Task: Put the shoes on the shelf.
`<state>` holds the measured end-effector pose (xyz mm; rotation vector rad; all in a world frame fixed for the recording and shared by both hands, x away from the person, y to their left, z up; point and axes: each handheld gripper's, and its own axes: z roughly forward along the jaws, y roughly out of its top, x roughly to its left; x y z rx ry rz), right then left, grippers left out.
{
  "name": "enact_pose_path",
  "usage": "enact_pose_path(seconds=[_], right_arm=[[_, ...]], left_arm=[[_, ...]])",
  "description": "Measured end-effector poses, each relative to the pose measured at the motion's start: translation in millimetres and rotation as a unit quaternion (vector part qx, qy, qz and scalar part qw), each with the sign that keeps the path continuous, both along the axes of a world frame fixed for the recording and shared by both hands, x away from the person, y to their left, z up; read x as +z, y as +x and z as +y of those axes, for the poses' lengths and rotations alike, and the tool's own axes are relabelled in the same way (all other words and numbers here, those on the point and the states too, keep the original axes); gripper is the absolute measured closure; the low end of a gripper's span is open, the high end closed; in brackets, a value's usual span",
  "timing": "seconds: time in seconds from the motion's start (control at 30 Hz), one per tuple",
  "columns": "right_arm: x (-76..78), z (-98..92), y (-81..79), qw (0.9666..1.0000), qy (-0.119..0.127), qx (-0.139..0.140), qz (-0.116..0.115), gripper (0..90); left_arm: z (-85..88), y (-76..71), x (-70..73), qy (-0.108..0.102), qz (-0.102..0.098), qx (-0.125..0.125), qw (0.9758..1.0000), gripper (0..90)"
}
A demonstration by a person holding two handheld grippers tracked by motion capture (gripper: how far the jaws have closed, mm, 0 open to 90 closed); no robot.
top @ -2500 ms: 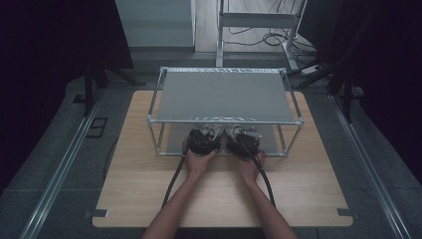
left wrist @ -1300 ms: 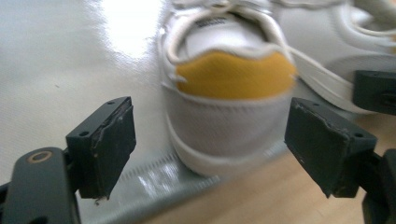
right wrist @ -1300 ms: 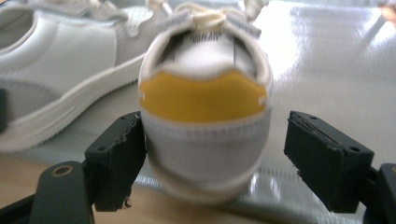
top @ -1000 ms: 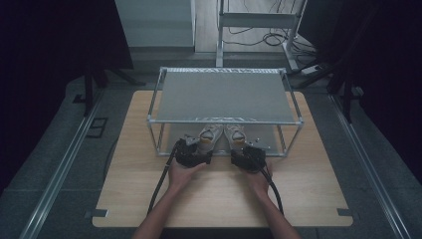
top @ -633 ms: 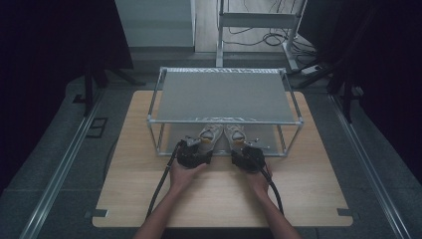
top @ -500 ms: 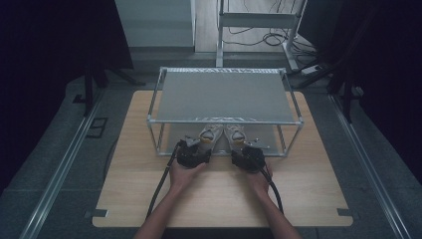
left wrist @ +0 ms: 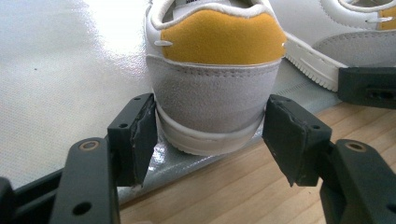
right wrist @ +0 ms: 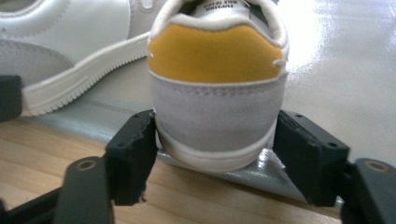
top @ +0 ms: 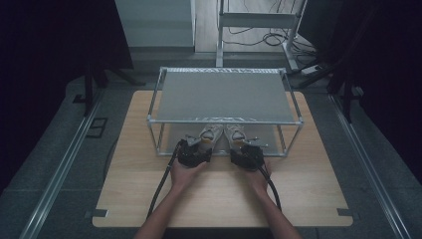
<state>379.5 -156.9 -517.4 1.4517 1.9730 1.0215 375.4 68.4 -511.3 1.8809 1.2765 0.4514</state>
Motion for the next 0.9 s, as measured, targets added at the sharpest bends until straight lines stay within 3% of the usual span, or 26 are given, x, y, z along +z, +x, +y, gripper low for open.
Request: enact_pose_path(seconds=[0.13,0.17,0.27,0.47,0.9], right_arm=[[0.1,2.6,-0.2,1.0,-0.003,-0.006,-0.004,31.2],[0.2,4.0,-0.5,1.0,0.0,-0.008,-0.004,31.4],[4.0,10.7,-2.9,0.9998,0.02,-0.006,-0.003,33.0],[7.4,18.3,-6.0,0.9997,0.025,0.006,-0.001,37.7],[6.0,17.2,-6.8,0.9995,0.031,0.011,-0.002,38.8]], left_arm=[[-1.9,-0.6,0.4,-0.005,0.001,0.003,1.0,36.4],[-0.5,1.1,1.1,0.009,-0.01,-0.019,0.9997,36.4],[-9.2,-1.9,2.7,-0.002,-0.006,-0.015,0.9999,38.8],[-16.8,-4.0,3.6,-0.019,0.0,-0.011,0.9998,41.7],[-22.8,-5.5,3.8,-0.018,0.002,-0.024,0.9995,40.3]])
